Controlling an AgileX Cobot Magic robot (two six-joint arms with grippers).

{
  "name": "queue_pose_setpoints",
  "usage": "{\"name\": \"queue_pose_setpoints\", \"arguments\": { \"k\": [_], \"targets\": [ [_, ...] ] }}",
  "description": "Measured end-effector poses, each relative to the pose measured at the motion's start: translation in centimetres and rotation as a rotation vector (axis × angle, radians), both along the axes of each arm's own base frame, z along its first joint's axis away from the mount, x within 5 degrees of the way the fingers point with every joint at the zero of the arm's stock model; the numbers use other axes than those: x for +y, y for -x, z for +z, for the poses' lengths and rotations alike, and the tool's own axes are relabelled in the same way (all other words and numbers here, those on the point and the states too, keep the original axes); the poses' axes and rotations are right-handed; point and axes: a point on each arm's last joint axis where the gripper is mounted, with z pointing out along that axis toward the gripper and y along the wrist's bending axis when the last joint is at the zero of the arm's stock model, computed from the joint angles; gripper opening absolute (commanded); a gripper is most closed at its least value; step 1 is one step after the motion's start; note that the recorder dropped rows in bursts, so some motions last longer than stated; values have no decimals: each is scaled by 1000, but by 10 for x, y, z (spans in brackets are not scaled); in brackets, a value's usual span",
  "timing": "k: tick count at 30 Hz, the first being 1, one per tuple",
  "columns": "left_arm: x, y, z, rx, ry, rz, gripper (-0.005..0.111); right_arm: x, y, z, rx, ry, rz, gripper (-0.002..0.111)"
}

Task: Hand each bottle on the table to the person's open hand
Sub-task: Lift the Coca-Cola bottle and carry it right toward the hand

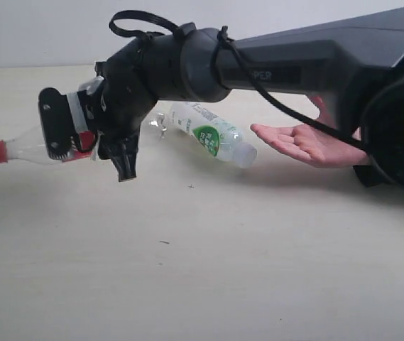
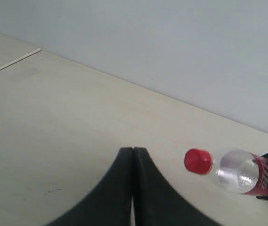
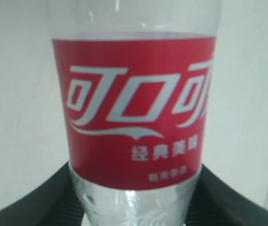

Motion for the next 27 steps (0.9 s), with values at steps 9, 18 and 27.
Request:
{"name": "queue_pose_setpoints", "arguments": {
  "k": [9, 18, 27],
  "targets": [
    [0, 0, 0, 0, 0, 0, 0, -6, 23, 80, 130, -248, -300, 0],
    [0, 0, 0, 0, 0, 0, 0, -50, 42, 126, 242, -171, -715, 0],
    [0, 0, 0, 0, 0, 0, 0, -72, 53, 131, 299, -73, -977, 0]
  ]
}}
